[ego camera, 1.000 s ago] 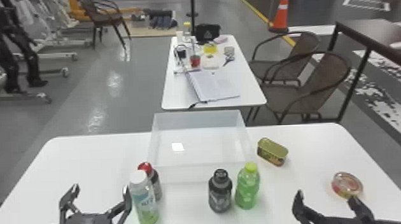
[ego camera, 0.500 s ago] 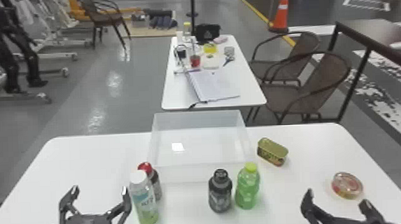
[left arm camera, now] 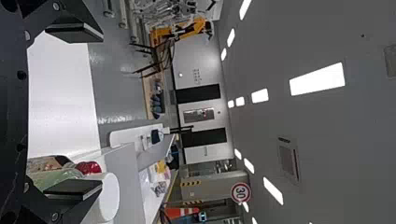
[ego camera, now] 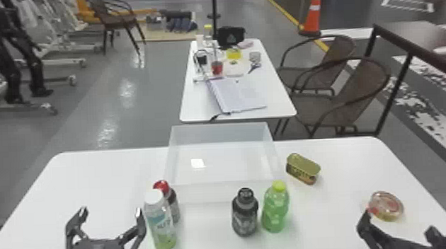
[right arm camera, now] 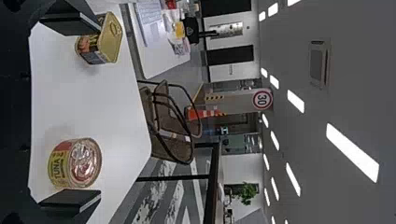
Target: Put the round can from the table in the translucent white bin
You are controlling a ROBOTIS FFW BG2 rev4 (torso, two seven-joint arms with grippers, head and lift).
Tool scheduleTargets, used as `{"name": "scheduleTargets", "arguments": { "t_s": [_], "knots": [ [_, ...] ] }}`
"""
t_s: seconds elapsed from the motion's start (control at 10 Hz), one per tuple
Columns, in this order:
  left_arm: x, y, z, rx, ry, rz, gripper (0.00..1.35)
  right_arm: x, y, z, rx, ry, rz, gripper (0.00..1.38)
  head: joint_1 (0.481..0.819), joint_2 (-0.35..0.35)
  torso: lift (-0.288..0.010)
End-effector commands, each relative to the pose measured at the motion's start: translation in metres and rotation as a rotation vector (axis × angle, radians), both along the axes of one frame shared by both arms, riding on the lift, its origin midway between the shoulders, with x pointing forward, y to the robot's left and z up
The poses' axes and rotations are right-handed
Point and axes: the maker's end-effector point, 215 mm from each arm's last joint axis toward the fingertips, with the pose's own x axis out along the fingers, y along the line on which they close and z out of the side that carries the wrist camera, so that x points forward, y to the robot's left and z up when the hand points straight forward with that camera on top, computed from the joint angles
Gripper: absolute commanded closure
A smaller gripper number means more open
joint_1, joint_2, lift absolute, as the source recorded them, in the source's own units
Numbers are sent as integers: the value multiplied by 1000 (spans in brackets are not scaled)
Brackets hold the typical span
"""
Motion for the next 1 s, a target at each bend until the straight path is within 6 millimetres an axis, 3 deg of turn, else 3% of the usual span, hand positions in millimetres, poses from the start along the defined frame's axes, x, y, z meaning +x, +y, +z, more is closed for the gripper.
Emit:
{"name": "scheduleTargets", "arguments": {
  "t_s": [0.0,0.6,0.9],
  "knots": [
    [-1,1,-1,-2,2,3,190,8,-19,0,-4,21,-27,67,549,0,-100],
    [-3,5,-4,-11,8,10,190,55,-79,-16,14,78,-109,67,549,0,-100],
    [-5,8,-5,-10,9,16,190,68,-102,-41,58,114,-147,73,549,0,-100]
  ]
}}
